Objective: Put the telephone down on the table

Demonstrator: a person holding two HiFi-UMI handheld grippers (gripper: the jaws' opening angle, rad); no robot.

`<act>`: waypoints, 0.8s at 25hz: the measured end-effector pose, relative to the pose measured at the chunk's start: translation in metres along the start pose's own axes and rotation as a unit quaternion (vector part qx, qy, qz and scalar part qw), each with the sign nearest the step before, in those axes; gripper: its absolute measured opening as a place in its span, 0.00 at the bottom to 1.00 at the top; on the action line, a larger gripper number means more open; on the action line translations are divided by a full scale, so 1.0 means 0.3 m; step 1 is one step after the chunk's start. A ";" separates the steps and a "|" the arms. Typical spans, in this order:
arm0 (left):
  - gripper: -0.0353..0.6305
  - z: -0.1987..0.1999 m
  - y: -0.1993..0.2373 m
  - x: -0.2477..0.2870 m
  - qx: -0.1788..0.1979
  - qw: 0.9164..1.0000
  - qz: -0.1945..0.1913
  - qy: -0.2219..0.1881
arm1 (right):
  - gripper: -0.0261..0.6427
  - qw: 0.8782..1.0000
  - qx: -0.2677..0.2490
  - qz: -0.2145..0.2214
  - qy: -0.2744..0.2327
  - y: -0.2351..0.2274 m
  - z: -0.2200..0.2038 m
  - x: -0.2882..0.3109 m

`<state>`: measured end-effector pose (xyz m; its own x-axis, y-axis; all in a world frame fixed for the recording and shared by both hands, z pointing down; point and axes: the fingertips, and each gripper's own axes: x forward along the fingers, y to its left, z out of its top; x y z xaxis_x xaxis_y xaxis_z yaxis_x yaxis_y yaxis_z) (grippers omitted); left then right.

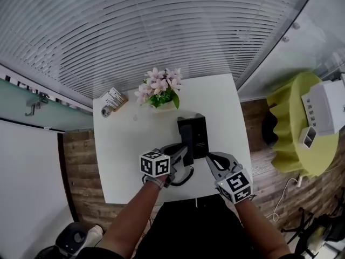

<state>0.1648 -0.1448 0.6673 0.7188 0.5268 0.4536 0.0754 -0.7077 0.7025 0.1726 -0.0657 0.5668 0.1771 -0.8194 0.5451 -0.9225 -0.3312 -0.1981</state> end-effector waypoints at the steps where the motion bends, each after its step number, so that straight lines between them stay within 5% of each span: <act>1: 0.17 -0.001 -0.010 -0.010 -0.001 1.000 0.001 -0.003 | 0.07 1.000 -0.001 0.002 -0.002 0.004 0.001 -0.006; 20: 0.17 0.049 -0.247 -0.174 0.013 0.996 0.048 -0.080 | 0.07 0.995 -0.052 0.067 -0.051 0.071 0.110 -0.108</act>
<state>0.1319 -0.1270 0.5834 0.8238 0.3770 0.4233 0.0182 -0.7640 0.6450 0.1586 -0.0617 0.5182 0.0793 -0.8977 0.4333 -0.9697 -0.1702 -0.1751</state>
